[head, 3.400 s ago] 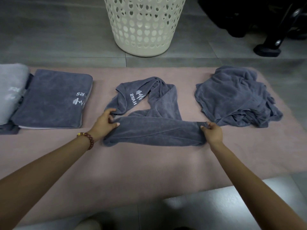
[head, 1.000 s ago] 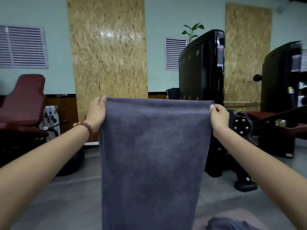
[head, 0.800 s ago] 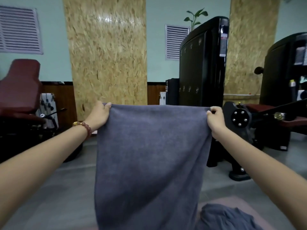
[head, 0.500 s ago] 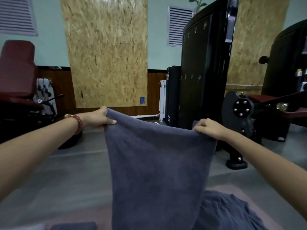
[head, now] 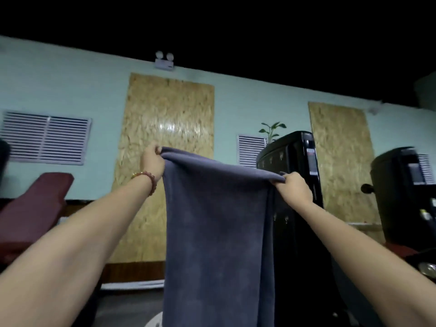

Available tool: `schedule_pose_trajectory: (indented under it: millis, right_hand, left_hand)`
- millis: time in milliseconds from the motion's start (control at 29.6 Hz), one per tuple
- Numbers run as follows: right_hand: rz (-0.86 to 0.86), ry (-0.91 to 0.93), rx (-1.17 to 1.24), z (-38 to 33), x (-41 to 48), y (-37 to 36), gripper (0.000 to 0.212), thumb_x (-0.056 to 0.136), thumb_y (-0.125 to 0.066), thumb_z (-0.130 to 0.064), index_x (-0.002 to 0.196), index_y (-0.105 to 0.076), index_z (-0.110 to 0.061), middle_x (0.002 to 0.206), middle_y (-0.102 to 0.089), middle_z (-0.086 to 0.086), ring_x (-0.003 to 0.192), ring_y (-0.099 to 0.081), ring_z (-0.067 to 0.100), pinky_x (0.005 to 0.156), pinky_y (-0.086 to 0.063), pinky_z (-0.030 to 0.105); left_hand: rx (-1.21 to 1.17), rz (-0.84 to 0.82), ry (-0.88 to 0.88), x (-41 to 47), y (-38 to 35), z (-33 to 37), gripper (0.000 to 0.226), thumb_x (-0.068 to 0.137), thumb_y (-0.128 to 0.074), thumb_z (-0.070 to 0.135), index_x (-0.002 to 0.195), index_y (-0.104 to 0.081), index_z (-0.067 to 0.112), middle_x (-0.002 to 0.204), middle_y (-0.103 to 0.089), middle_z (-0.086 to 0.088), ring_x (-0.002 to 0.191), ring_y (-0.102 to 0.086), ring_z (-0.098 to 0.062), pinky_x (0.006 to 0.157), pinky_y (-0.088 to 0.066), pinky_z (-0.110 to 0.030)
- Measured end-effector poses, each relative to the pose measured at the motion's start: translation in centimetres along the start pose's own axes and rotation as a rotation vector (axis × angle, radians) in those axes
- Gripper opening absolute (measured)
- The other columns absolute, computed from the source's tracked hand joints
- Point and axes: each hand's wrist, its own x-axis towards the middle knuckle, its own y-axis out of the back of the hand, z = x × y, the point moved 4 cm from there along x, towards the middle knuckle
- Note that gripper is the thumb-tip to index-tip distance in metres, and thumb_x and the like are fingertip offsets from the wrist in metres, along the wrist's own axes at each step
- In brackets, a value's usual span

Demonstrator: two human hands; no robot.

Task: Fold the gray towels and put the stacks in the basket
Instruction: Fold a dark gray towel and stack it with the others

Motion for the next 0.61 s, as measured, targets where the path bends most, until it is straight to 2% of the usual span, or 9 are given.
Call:
schedule_pose_trajectory:
  millis: [68,135,169,237,338,406,473,541,609]
  right_hand:
    - [0.008,-0.003,0.117,-1.9,1.2,1.6,0.032,0.087,-0.060,-0.041,0.100,-0.070,-0.014,0.101,-0.067,0.013,0.095,-0.063,0.032,0.065,-0.040,0.028]
    - [-0.026,0.058,0.282,-2.9,0.9,2.6,0.017,0.084,-0.067,-0.032,0.083,-0.070,-0.015,0.083,-0.066,0.012,0.086,-0.064,0.027,0.061,-0.042,0.027]
    - [-0.067,0.087,0.390,-3.0,0.1,2.9,0.011,0.083,-0.069,-0.024,0.078,-0.068,-0.014,0.079,-0.066,0.010,0.083,-0.063,0.023,0.064,-0.044,0.028]
    - [-0.159,0.104,0.573,-2.5,-2.5,3.0,0.007,0.082,-0.068,-0.008,0.077,-0.068,-0.011,0.077,-0.065,0.009,0.079,-0.060,0.017,0.069,-0.047,0.029]
    - [-0.335,0.065,0.675,-0.9,-8.2,2.2,0.012,0.083,-0.062,0.004,0.090,-0.069,-0.004,0.083,-0.068,0.009,0.081,-0.061,0.017,0.067,-0.052,0.020]
    - [-0.576,-0.022,0.664,1.2,-13.4,0.6,0.018,0.084,-0.058,0.006,0.092,-0.070,-0.006,0.081,-0.071,0.005,0.081,-0.065,0.018,0.066,-0.053,0.017]
    - [-0.867,-0.113,0.589,4.0,-18.8,-2.0,0.022,0.085,-0.057,0.005,0.093,-0.071,-0.009,0.087,-0.073,0.007,0.085,-0.068,0.020,0.071,-0.054,0.023]
    - [-1.120,-0.227,0.486,7.3,-25.0,-4.6,0.023,0.085,-0.060,0.002,0.102,-0.070,-0.008,0.097,-0.072,0.012,0.090,-0.068,0.022,0.075,-0.054,0.028]
    - [-1.317,-0.362,0.392,11.3,-31.6,-7.0,0.028,0.082,-0.064,0.000,0.108,-0.068,-0.008,0.101,-0.070,0.013,0.092,-0.067,0.022,0.078,-0.054,0.030]
  left_hand:
    - [-0.038,0.006,-0.025,1.2,0.4,1.5,0.039,0.077,-0.028,-0.016,0.065,-0.049,0.014,0.069,-0.050,-0.002,0.081,-0.047,-0.018,0.064,-0.037,-0.018]
    - [-0.045,-0.023,-0.024,0.7,0.7,1.8,0.046,0.079,-0.027,-0.017,0.078,-0.062,0.012,0.089,-0.062,-0.009,0.093,-0.055,-0.019,0.082,-0.041,-0.020]
    - [-0.041,-0.046,-0.017,-0.1,0.9,1.8,0.047,0.082,-0.027,-0.016,0.088,-0.066,0.010,0.098,-0.063,-0.008,0.097,-0.056,-0.019,0.084,-0.041,-0.021]
    - [-0.070,-0.110,0.011,-2.5,1.3,1.5,0.046,0.087,-0.029,-0.012,0.100,-0.068,0.009,0.104,-0.062,-0.006,0.099,-0.056,-0.018,0.083,-0.044,-0.021]
    - [-0.123,-0.253,0.129,-7.8,1.4,-0.4,0.041,0.088,-0.032,-0.009,0.104,-0.067,0.006,0.107,-0.063,-0.007,0.102,-0.058,-0.019,0.094,-0.046,-0.029]
    - [-0.079,-0.374,0.231,-13.1,1.0,-3.1,0.034,0.091,-0.038,-0.003,0.099,-0.067,0.012,0.107,-0.063,-0.006,0.102,-0.058,-0.018,0.095,-0.046,-0.032]
    - [-0.017,-0.526,0.314,-19.1,0.6,-6.6,0.027,0.092,-0.044,0.002,0.093,-0.067,0.017,0.104,-0.064,-0.004,0.099,-0.058,-0.017,0.092,-0.045,-0.034]
    - [0.049,-0.738,0.406,-25.8,0.5,-10.6,0.020,0.092,-0.049,0.007,0.096,-0.067,0.016,0.100,-0.063,0.000,0.095,-0.058,-0.013,0.087,-0.045,-0.028]
    - [0.125,-0.982,0.519,-33.2,1.1,-14.7,0.013,0.087,-0.055,0.017,0.090,-0.066,0.011,0.090,-0.062,-0.006,0.086,-0.056,-0.015,0.078,-0.043,-0.029]
